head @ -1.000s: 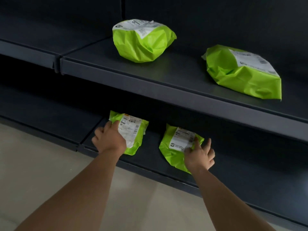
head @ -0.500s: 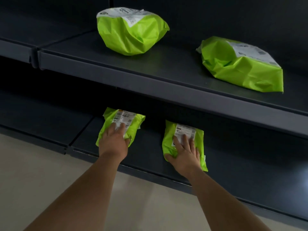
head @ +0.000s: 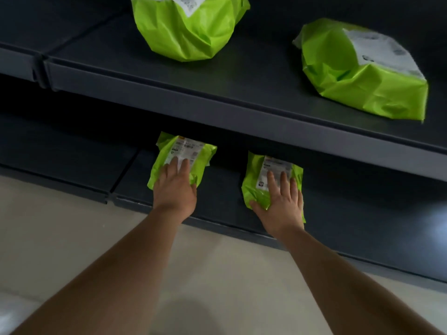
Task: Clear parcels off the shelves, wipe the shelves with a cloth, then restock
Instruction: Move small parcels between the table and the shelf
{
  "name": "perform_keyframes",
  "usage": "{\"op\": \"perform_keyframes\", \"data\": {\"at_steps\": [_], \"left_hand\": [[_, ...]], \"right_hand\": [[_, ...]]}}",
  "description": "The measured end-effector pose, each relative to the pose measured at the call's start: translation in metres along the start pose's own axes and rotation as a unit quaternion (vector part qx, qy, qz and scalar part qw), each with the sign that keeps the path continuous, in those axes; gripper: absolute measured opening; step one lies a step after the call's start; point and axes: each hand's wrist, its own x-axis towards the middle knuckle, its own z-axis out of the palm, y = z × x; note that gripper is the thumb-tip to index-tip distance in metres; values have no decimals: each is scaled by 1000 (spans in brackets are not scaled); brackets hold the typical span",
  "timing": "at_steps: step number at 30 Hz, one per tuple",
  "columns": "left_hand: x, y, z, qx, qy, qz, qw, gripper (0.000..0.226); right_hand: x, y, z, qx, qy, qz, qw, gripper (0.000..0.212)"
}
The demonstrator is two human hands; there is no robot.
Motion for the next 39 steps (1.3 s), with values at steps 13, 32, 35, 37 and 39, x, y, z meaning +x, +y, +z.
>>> {"op": "perform_keyframes", "data": {"at_steps": [13,32,35,37,39], "left_hand": [[-115,93,-153,-152,-117,-64,979,38],[-216,329,-504,-204,-109,100,968,32],[-231,360,-539,-201,-116,130,964,33],[-240,380,-562,-207,-126,158,957,34],[-249,395,-579,-210,-136,184,950,34]], "right_hand": [[-130,-19,-178,186,-13,32,982,41],[-250,-29,-568,369,76,142,915,31],[-271,-25,-613,370,101,158,910,32],[-285,-19,-643,373,128,172,903,32],[-300,-13,-667,371,157,189,896,32]]}}
